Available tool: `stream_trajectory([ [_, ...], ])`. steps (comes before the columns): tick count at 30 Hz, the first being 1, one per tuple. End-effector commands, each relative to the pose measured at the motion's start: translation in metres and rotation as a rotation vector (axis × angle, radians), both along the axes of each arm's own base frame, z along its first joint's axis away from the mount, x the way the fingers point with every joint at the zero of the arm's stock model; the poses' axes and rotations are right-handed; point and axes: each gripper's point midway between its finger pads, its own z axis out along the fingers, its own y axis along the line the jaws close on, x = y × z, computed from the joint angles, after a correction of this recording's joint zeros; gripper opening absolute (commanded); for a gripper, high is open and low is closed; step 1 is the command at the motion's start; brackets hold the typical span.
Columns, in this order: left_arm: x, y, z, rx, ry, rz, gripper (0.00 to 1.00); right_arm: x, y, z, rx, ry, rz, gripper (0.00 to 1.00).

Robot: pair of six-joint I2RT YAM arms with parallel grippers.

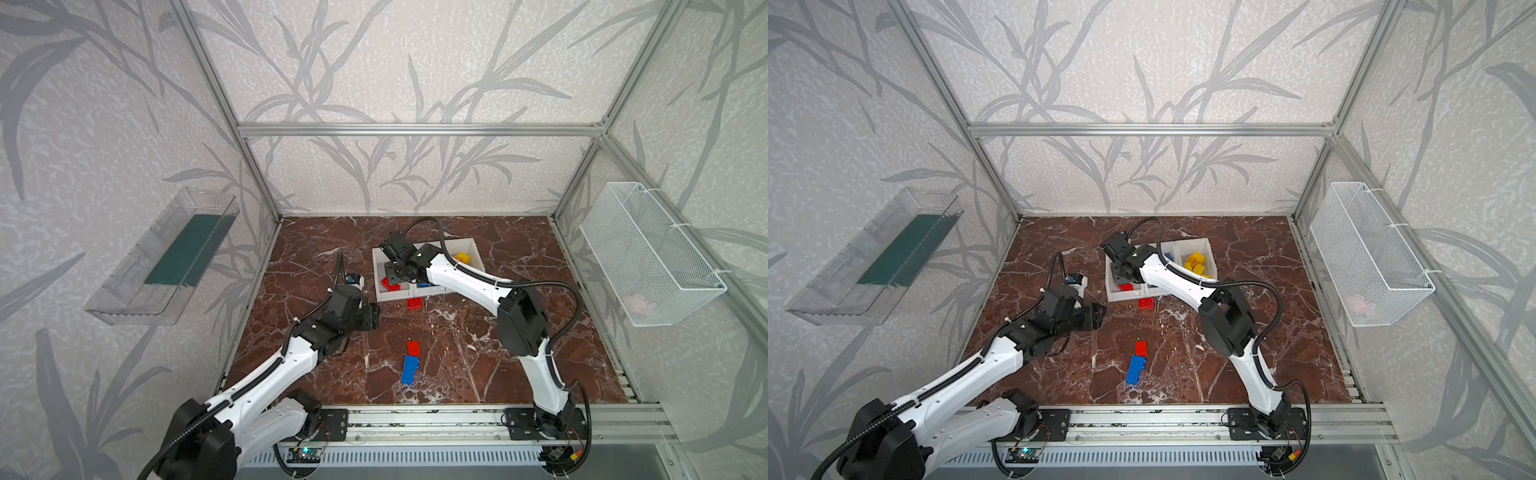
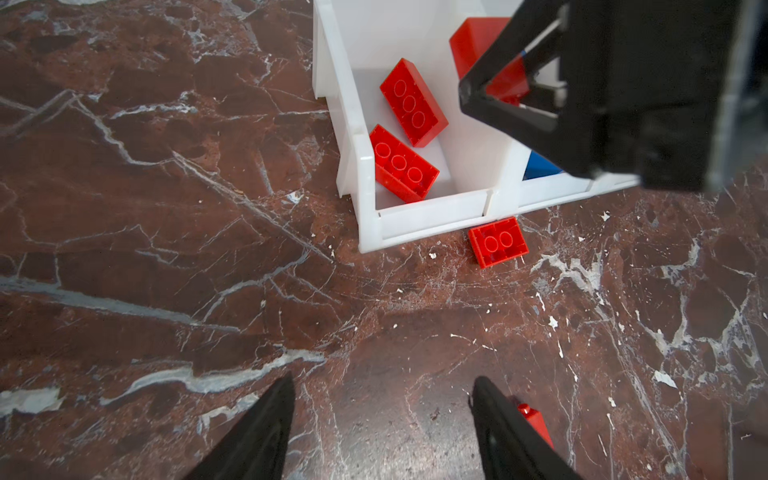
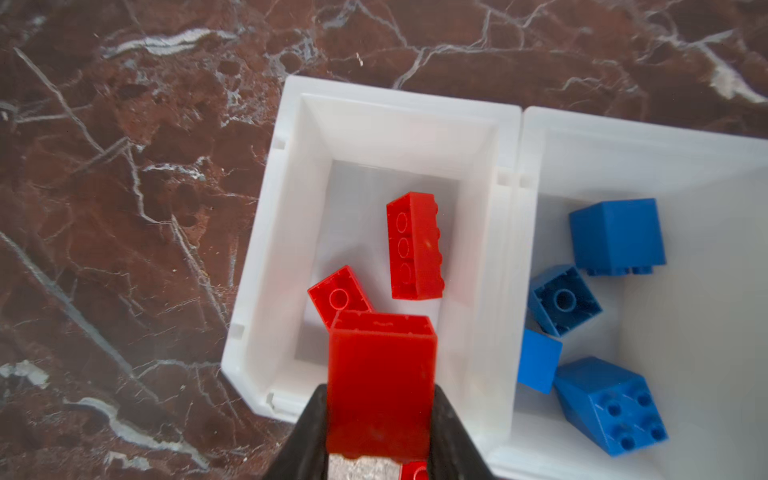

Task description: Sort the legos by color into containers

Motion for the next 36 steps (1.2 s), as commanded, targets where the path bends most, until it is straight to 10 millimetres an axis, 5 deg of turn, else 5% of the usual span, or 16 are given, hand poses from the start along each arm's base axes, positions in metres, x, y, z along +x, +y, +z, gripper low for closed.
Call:
stream_trajectory([
  [1, -0.005, 0.007, -0.002, 0.008, 0.006, 0.030, 0.70, -0.001, -0.003, -0.001, -0.030, 0.037, 0.038, 0.47],
  [6, -0.006, 0.006, -0.003, 0.004, 0.012, 0.021, 0.70, 0.000, -0.003, 0.013, -0.023, 0.023, 0.052, 0.69],
  [14, -0.009, -0.006, -0.007, -0.005, 0.031, -0.029, 0.70, -0.009, -0.019, 0.095, 0.052, -0.110, 0.065, 0.71],
  [19, -0.019, -0.029, -0.015, 0.026, 0.058, -0.133, 0.70, -0.029, -0.059, 0.124, 0.063, -0.194, 0.006, 0.72],
  [22, -0.029, -0.049, -0.022, 0.052, 0.084, -0.219, 0.70, -0.051, -0.096, 0.113, 0.052, -0.207, -0.057, 0.73],
  [28, -0.058, -0.086, -0.050, 0.049, 0.235, -0.364, 0.70, -0.108, -0.184, 0.053, -0.011, -0.093, -0.236, 0.73],
  [36, -0.085, -0.122, -0.072, 0.033, 0.353, -0.474, 0.70, -0.166, -0.244, 0.021, 0.027, -0.040, -0.371, 0.73],
])
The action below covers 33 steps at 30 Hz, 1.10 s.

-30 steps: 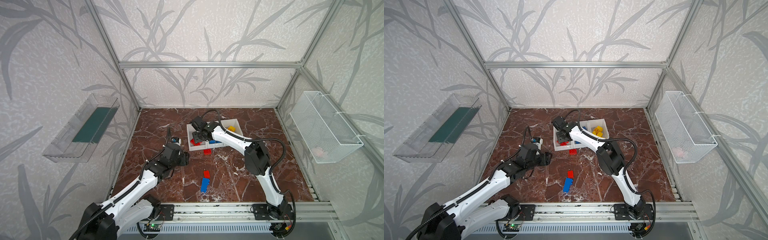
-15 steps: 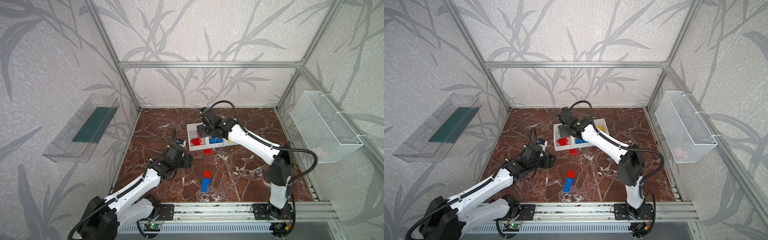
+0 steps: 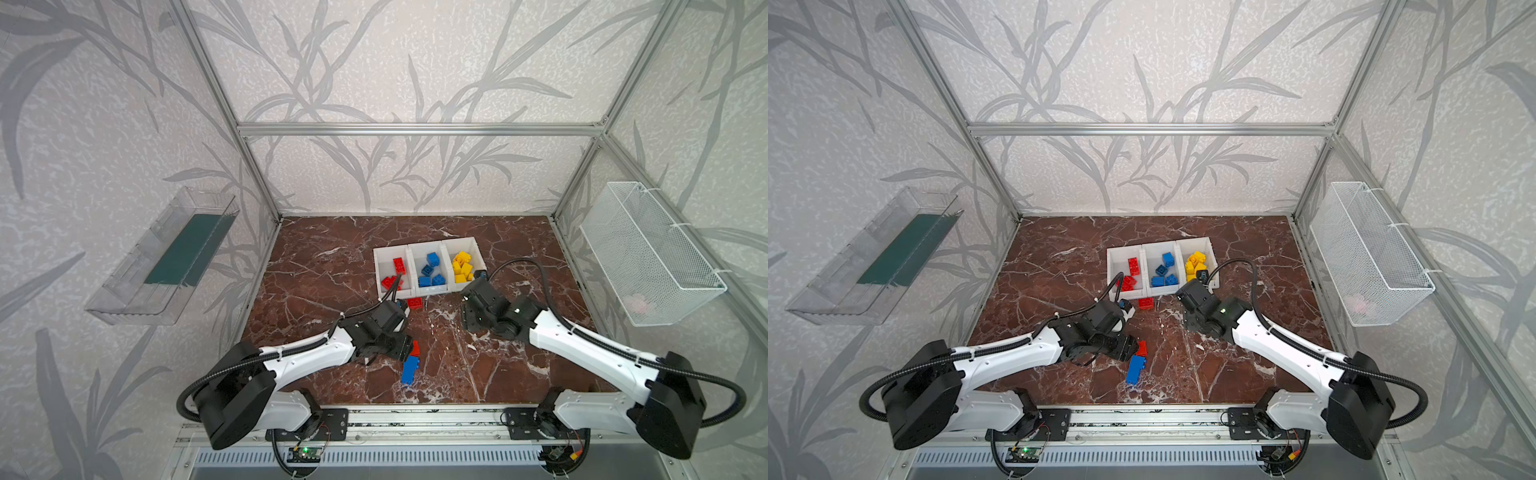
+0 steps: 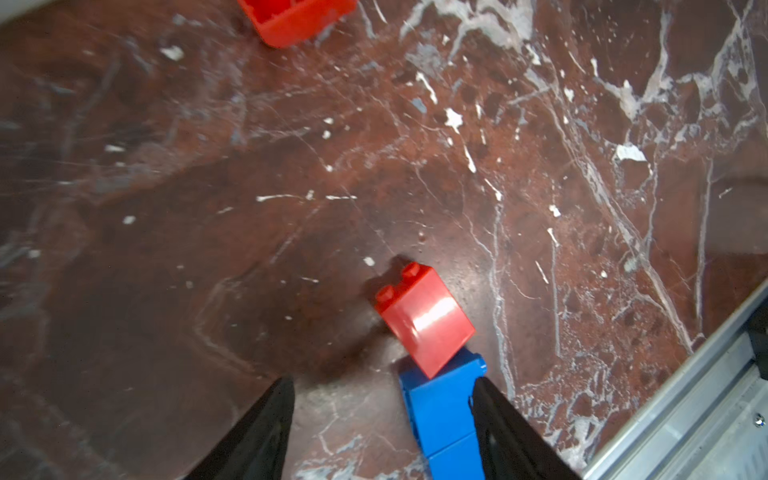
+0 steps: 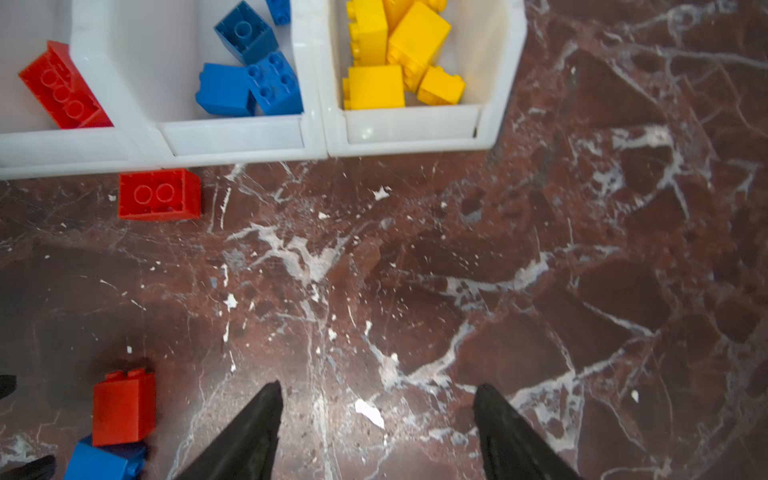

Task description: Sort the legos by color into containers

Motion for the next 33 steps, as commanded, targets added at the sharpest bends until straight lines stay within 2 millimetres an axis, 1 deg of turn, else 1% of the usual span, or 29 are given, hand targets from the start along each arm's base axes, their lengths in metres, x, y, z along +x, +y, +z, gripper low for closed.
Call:
stream_trajectory([
  [1, -0.007, -0.015, 0.000, -0.022, 0.055, -0.016, 0.70, -0.010, -0.015, 0.006, 0.055, -0.033, -0.085, 0.73],
  [5, -0.007, -0.021, -0.004, -0.023, 0.069, -0.017, 0.70, -0.019, -0.026, 0.004, 0.059, -0.035, -0.101, 0.73],
  [12, 0.002, -0.037, -0.010, 0.011, 0.077, -0.042, 0.70, -0.025, -0.030, 0.004, 0.088, -0.045, -0.112, 0.74],
  [19, 0.009, -0.043, -0.021, 0.069, 0.078, -0.063, 0.68, -0.028, -0.033, 0.006, 0.088, -0.042, -0.119, 0.74],
  [23, 0.009, -0.042, -0.023, 0.106, 0.050, -0.076, 0.65, -0.030, -0.037, 0.006, 0.087, -0.044, -0.129, 0.74],
  [26, 0.007, -0.035, -0.029, 0.159, 0.033, -0.085, 0.62, -0.031, -0.040, 0.006, 0.085, -0.050, -0.139, 0.74],
  [29, 0.007, -0.030, -0.036, 0.204, 0.026, -0.089, 0.57, -0.032, -0.042, 0.006, 0.083, -0.051, -0.147, 0.73],
  [33, 0.010, -0.031, -0.039, 0.223, 0.000, -0.094, 0.45, -0.033, -0.043, 0.004, 0.087, -0.049, -0.157, 0.73],
])
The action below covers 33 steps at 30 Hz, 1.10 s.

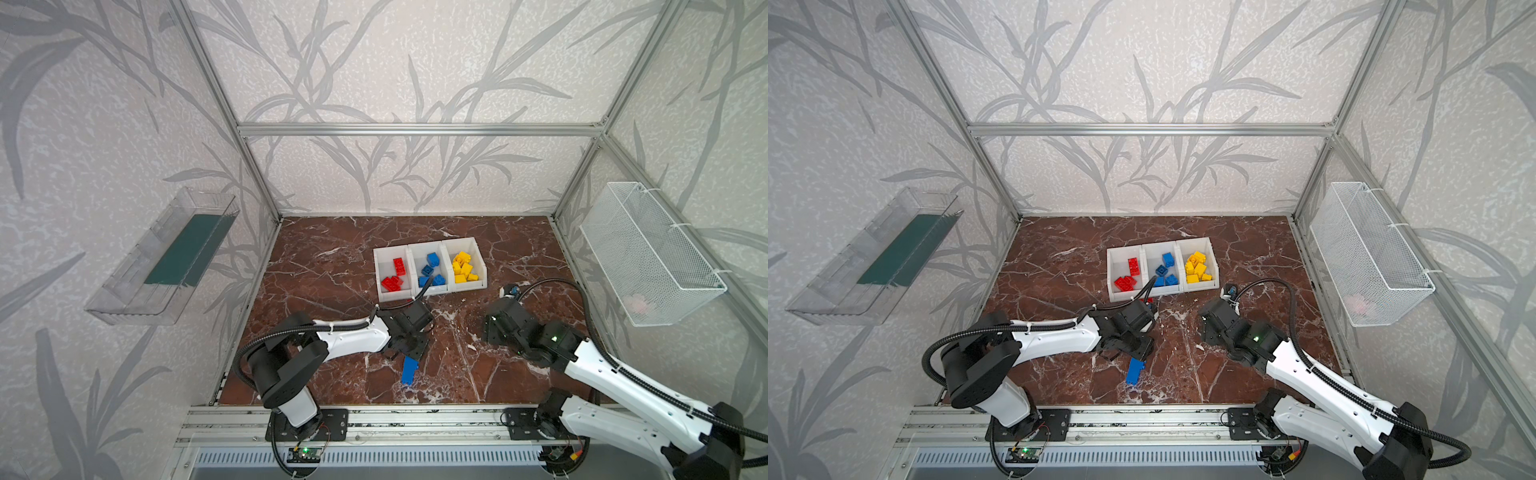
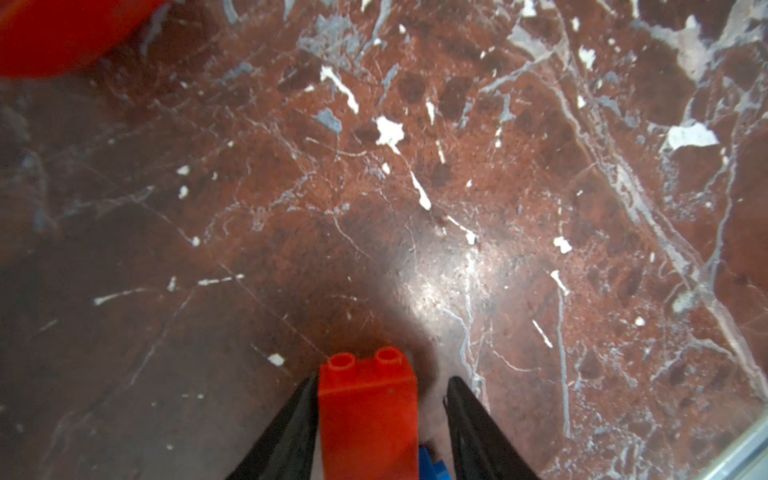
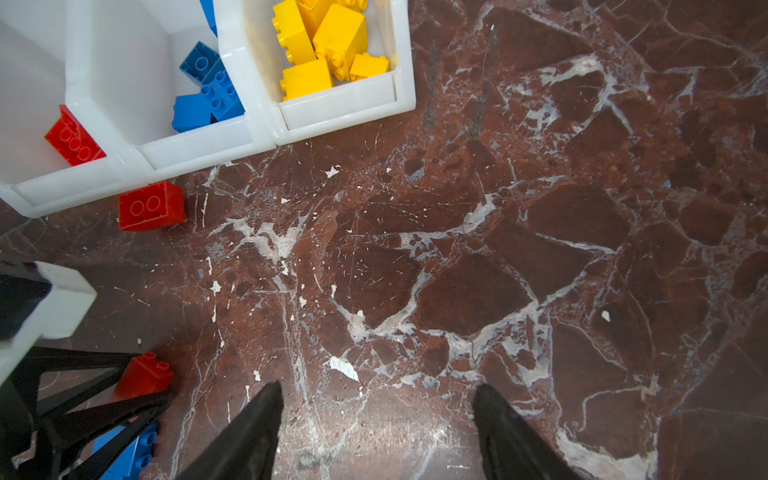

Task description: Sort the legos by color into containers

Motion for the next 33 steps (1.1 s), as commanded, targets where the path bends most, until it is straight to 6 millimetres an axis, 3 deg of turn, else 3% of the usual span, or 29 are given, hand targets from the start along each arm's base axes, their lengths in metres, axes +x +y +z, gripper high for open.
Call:
stream_trajectory([
  [1, 0.000, 0.009, -0.013, 0.077, -0.006, -0.011, 0.41, -0.002, -0.008, -0.002, -0.018, 0.001, -0.031, 0.72],
  [5, 0.002, 0.007, -0.012, 0.080, -0.011, -0.013, 0.27, -0.002, -0.007, -0.001, -0.019, 0.001, -0.028, 0.72],
  [9, 0.014, 0.001, 0.010, 0.051, -0.066, -0.010, 0.26, -0.002, -0.009, 0.003, -0.026, -0.003, -0.033, 0.71],
  [16, 0.086, 0.000, 0.089, 0.038, -0.281, 0.062, 0.25, -0.001, -0.010, 0.004, -0.014, -0.017, -0.050, 0.70],
  [22, 0.164, 0.041, 0.117, -0.031, -0.353, 0.275, 0.25, 0.002, -0.005, 0.004, -0.019, -0.003, -0.031, 0.70],
  [28, 0.217, 0.067, 0.116, -0.036, -0.405, 0.378, 0.26, 0.002, 0.002, 0.000, -0.017, 0.023, -0.011, 0.70],
  [33, 0.242, 0.064, 0.107, -0.045, -0.382, 0.375, 0.26, 0.002, 0.003, -0.001, -0.011, 0.033, -0.013, 0.69],
])
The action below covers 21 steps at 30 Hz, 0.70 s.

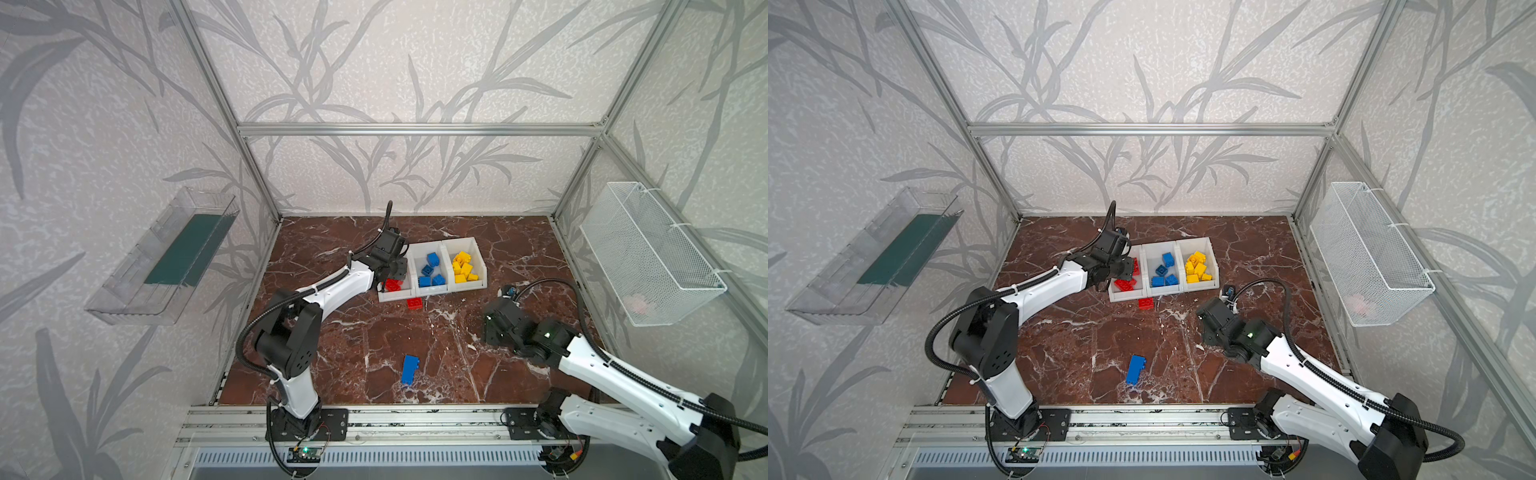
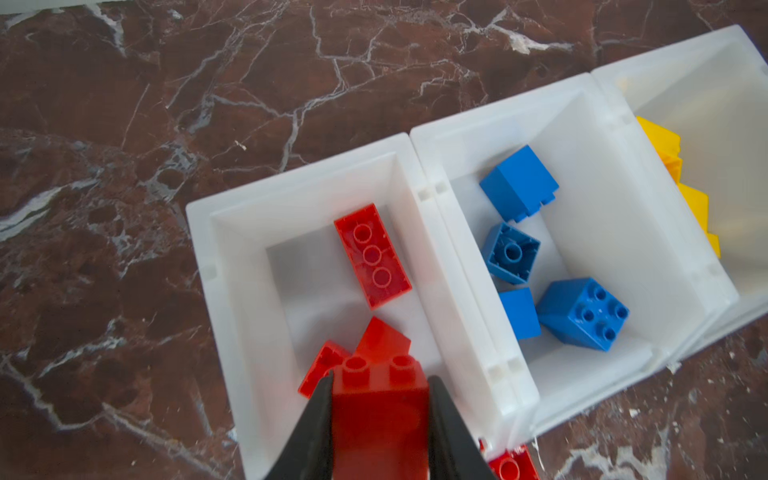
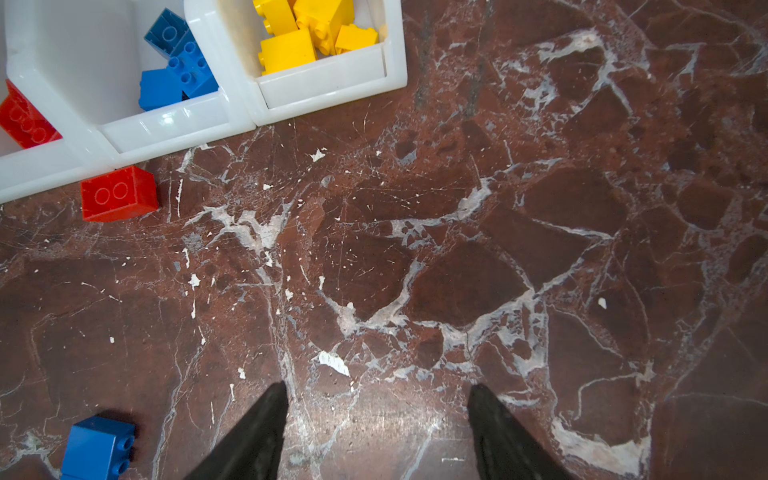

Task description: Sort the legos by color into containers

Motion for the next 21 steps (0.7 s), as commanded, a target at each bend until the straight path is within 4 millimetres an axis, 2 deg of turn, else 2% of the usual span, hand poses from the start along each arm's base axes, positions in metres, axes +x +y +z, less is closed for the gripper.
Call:
stream_trajectory([
  [1, 0.016, -0.007, 0.004, -0.017, -0.017, -0.024, 0.26, 0.003, 0.004, 0.009, 0.017, -0.013, -0.006, 0.69],
  [5, 0.027, -0.003, -0.003, -0.027, -0.009, 0.000, 0.28, 0.003, 0.007, 0.013, 0.008, 0.006, 0.007, 0.69],
  [6, 0.029, -0.003, -0.004, -0.034, -0.008, 0.005, 0.32, 0.003, 0.007, 0.013, 0.004, 0.015, 0.007, 0.69],
  [8, 0.030, 0.000, -0.005, -0.037, -0.003, 0.017, 0.52, 0.002, 0.008, 0.011, 0.003, 0.027, 0.012, 0.70],
  [10, 0.031, 0.001, -0.002, -0.040, -0.008, 0.022, 0.63, 0.001, 0.009, 0.010, 0.011, 0.034, 0.015, 0.70],
  [17, 0.024, 0.006, 0.017, -0.068, -0.035, 0.026, 0.66, 0.001, 0.013, 0.014, 0.016, 0.026, 0.032, 0.71],
  [21, 0.011, 0.012, 0.030, -0.094, -0.044, 0.029, 0.66, 0.004, 0.019, 0.014, 0.010, 0.032, 0.059, 0.71],
])
